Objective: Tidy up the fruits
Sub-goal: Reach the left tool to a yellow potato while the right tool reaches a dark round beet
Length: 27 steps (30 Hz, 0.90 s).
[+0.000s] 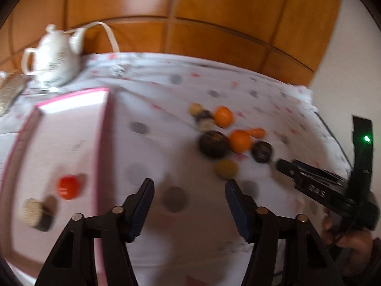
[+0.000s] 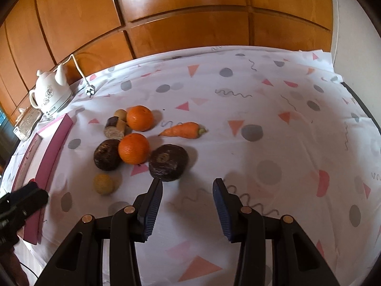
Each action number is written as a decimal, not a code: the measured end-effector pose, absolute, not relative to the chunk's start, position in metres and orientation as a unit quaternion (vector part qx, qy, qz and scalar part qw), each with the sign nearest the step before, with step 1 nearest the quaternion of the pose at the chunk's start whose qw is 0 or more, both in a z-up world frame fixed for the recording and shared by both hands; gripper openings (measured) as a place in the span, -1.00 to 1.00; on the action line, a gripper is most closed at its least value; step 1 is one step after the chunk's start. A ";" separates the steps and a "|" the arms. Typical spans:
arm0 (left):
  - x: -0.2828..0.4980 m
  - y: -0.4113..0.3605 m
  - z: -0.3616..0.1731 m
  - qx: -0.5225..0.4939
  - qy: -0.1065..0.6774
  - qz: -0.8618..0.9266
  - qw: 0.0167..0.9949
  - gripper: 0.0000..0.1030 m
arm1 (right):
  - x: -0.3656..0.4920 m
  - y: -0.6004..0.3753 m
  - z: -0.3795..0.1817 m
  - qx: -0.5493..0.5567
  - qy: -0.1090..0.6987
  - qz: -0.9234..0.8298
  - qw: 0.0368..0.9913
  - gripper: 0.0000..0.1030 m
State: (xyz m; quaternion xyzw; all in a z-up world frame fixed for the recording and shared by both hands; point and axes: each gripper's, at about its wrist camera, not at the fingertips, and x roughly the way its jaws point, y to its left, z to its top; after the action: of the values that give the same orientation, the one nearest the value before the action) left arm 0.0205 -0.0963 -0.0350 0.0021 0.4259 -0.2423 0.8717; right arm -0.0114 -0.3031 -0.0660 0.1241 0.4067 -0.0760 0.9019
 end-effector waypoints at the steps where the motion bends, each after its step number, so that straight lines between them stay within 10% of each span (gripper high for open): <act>1: 0.020 -0.102 -0.037 0.005 0.430 -0.256 0.866 0.10 | -0.011 -0.305 -0.066 0.126 0.406 -0.078 0.902 -0.14; 27: 0.053 -0.170 -0.070 0.036 0.439 -0.266 0.857 -0.47 | -0.010 -0.308 -0.072 0.141 0.404 -0.041 0.903 -0.13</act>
State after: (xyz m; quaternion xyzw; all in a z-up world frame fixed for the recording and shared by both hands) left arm 0.0530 -0.1696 -0.0697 0.0361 0.4392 -0.2656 0.8575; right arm -0.0101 -0.3085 -0.0719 0.1407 0.4043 -0.0406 0.9028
